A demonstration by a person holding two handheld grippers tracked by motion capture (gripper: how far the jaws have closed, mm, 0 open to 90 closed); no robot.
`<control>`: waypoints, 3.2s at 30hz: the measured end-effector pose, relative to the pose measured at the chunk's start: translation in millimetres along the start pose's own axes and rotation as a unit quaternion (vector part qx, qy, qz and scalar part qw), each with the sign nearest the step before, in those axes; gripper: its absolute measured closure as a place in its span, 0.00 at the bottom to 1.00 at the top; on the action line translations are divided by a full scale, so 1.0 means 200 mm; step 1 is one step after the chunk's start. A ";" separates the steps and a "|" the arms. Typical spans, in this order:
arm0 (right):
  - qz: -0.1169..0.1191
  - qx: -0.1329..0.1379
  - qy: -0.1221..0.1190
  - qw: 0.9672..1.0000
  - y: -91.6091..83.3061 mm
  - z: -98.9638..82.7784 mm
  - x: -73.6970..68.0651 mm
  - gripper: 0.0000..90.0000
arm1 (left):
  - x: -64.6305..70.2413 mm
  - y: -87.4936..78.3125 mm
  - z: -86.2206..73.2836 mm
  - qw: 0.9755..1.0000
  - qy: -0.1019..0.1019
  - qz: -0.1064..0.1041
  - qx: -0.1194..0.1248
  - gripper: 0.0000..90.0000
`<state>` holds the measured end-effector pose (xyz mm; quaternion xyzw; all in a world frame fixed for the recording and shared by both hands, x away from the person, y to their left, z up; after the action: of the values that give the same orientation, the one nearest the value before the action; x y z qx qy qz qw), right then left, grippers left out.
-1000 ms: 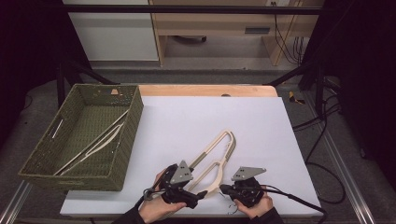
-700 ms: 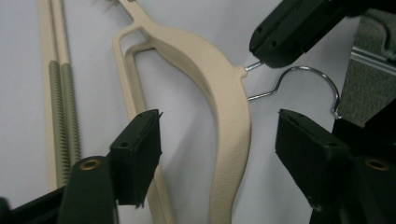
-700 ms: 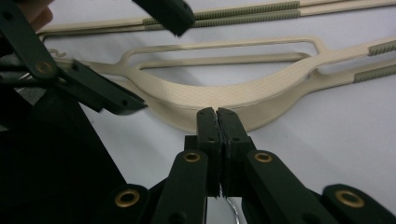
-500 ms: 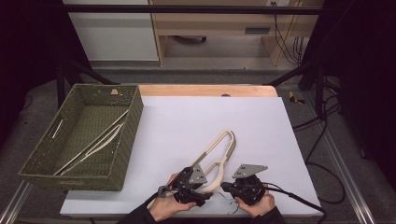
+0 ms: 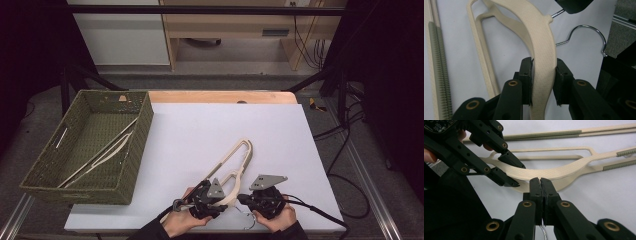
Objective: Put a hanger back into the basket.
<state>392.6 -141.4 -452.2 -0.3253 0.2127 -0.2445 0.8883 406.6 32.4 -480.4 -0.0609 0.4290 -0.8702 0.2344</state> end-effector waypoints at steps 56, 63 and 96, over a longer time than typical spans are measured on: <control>-0.099 0.227 0.075 0.966 -0.34 -0.09 0.28 0.17 | -0.37 -0.51 -0.09 0.982 -0.105 0.137 0.073 0.96; -0.100 0.231 0.067 0.965 -0.35 -0.08 0.28 0.15 | -0.37 -0.63 -0.07 0.978 -0.108 0.140 0.112 0.96; -0.119 0.230 0.048 0.965 -0.38 -0.06 0.27 0.10 | -0.69 -1.25 0.11 0.967 -0.071 0.174 0.175 0.96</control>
<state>406.7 -229.4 -421.7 -0.1227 0.1528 -0.4057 0.8928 446.7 210.7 -258.7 -0.0049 0.2567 -0.8711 0.4186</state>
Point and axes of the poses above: each handheld gripper's, and its own axes: y roughly forward along the jaws, z roughly out of its top, x roughly to its right, the point moved 3 cm from there along y, roughly forward along the jaws, and after that the axes turned 8 degrees about z, right-handed, at the moved point
